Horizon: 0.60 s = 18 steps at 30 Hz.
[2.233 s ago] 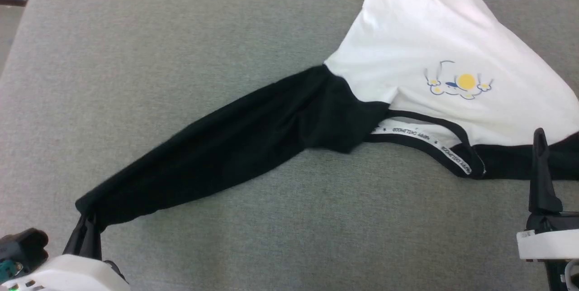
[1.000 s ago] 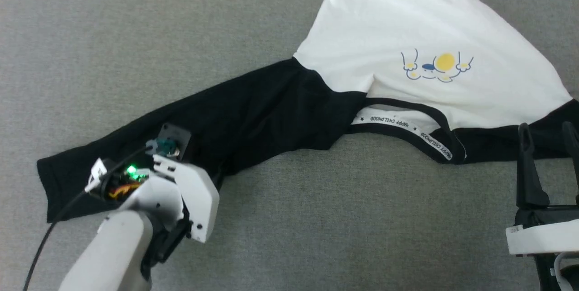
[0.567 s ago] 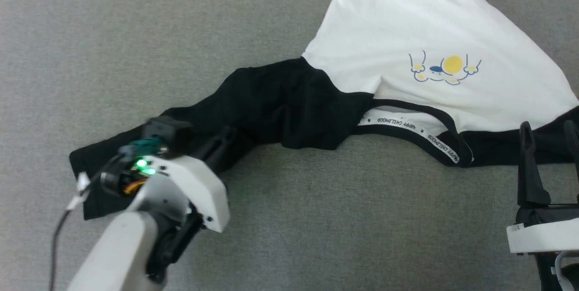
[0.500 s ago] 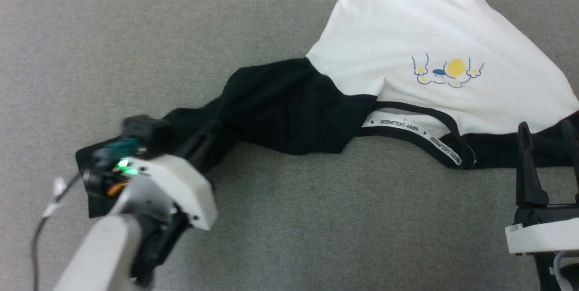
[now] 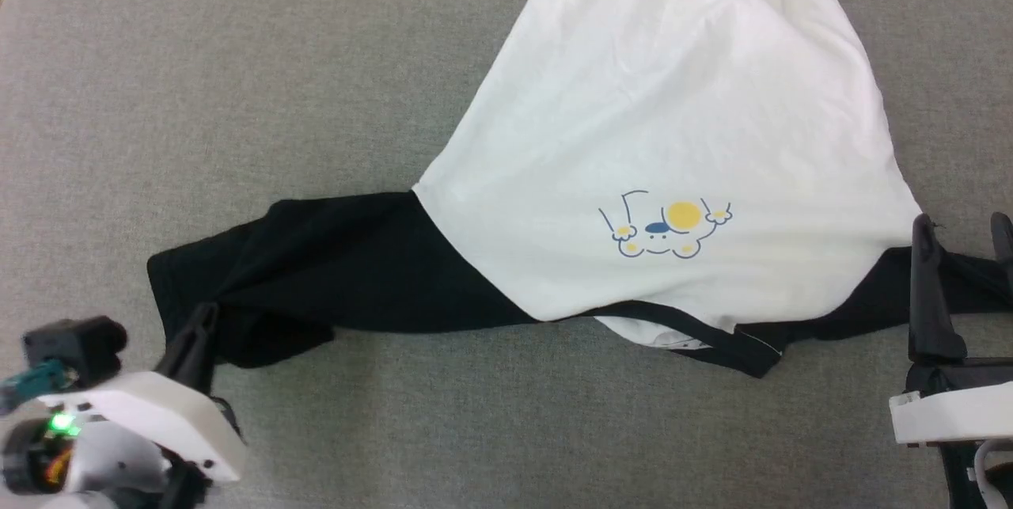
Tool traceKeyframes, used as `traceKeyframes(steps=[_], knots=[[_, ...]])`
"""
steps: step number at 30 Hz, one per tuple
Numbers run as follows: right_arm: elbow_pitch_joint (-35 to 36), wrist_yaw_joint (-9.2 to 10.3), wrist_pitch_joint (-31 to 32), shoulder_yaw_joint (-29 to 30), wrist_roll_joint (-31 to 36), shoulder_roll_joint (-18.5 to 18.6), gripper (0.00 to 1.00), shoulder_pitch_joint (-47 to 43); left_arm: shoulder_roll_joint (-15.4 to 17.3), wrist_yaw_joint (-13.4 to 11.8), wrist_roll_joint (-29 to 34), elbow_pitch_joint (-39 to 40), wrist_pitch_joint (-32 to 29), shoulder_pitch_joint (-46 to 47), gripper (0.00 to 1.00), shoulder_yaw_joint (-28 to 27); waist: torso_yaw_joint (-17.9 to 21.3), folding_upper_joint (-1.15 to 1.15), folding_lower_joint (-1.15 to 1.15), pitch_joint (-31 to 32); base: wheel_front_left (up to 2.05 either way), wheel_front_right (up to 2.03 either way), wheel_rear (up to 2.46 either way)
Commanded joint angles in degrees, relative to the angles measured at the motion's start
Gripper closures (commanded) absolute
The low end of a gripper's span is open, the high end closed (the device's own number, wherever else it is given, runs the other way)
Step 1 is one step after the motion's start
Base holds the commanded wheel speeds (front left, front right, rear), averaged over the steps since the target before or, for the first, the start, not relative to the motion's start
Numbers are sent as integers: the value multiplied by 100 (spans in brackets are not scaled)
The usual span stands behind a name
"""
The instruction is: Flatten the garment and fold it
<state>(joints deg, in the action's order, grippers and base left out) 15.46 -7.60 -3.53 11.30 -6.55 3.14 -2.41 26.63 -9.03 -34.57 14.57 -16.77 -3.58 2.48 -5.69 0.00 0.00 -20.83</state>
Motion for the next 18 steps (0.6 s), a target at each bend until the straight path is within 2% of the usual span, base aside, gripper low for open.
traceKeyframes(steps=[1, 2, 4, 6, 7, 12, 15, 18], knots=[[37, 11, 38, -8, -8, 4, 0, 30, -143, 71, -60, -168, 63, 54, 100, 109, 4, 0, 0, -15, 0, 0, 0], [41, 11, 51, -28, -10, 12, 0, 48, -220, 110, -82, -292, 72, 103, 100, 208, 10, 0, 0, -18, 0, 0, 0], [44, 11, 72, -69, -23, 22, 0, 80, -366, 211, -88, -593, 130, 225, 77, 413, 28, 0, 0, -21, 0, 0, 0], [34, 11, 87, -101, -32, 36, 0, 90, -515, 314, -105, -907, 222, 354, 64, 575, 52, 0, 0, -8, 0, 0, 0], [27, 11, 89, -102, -34, 39, 0, 88, -574, 350, -100, -1041, 291, 413, 0, 623, 68, 0, 0, 1, 0, 0, 0], [-20, 11, 67, -68, -47, 28, 0, 44, -740, 453, -129, -1125, 720, 556, 0, 596, 173, 0, 0, 101, 0, 0, 0], [-49, 11, 44, -54, -61, 14, 0, 4, -769, 443, -239, -505, 873, 586, 0, 434, 245, 0, 0, 178, 0, 0, 0], [-76, 11, 21, -71, -81, 0, 0, -21, -616, 395, -244, 431, 617, 655, 0, 408, 322, 0, 0, 221, 0, 0, 0]])
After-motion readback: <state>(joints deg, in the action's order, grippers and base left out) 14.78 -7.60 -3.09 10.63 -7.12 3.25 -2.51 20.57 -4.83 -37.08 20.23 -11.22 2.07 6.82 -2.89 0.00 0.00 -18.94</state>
